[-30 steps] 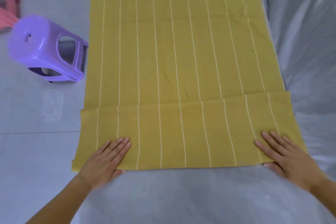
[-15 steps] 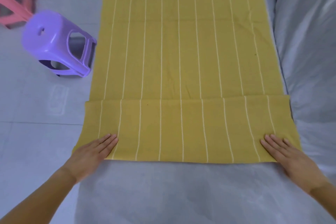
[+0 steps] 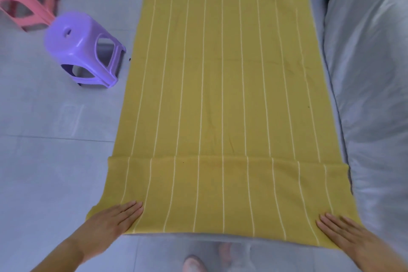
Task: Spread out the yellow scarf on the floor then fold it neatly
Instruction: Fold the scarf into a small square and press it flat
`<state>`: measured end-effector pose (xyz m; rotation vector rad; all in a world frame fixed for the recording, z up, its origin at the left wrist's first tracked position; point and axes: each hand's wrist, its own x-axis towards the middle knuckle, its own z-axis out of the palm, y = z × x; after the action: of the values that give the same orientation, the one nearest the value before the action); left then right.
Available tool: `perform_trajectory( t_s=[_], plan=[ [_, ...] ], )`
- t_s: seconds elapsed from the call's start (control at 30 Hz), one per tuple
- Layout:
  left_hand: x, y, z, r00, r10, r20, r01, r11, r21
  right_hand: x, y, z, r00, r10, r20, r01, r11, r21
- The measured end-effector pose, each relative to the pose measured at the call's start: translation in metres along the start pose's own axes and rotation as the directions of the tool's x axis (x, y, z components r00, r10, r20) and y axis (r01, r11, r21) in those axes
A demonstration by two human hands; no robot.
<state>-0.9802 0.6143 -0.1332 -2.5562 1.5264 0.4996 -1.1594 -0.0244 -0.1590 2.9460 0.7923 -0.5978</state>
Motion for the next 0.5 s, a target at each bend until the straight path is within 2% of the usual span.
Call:
perform_trajectory(
  t_s=[0.17,0.3,0.43,0.5],
  plan=[
    [-0.045,0.021,0.010,0.999,0.002,0.047,-0.004,0.999,0.035,-0.030,-0.057,0.011,0.998,-0.007,0.067,0.007,1.000,0.004],
    [-0.064,0.030,0.012,0.994,0.013,0.105,-0.012,1.000,-0.014,-0.047,-0.077,0.017,0.995,0.007,0.098,-0.008,1.000,0.008],
    [-0.054,0.020,-0.021,0.985,-0.108,0.136,0.129,0.980,-0.153,-0.046,-0.068,-0.015,0.992,0.126,0.018,-0.127,0.990,0.068],
    [-0.039,0.010,-0.043,0.980,-0.159,0.121,0.175,0.975,-0.134,-0.040,-0.054,-0.034,0.984,0.177,0.013,-0.177,0.978,0.112]
  ],
)
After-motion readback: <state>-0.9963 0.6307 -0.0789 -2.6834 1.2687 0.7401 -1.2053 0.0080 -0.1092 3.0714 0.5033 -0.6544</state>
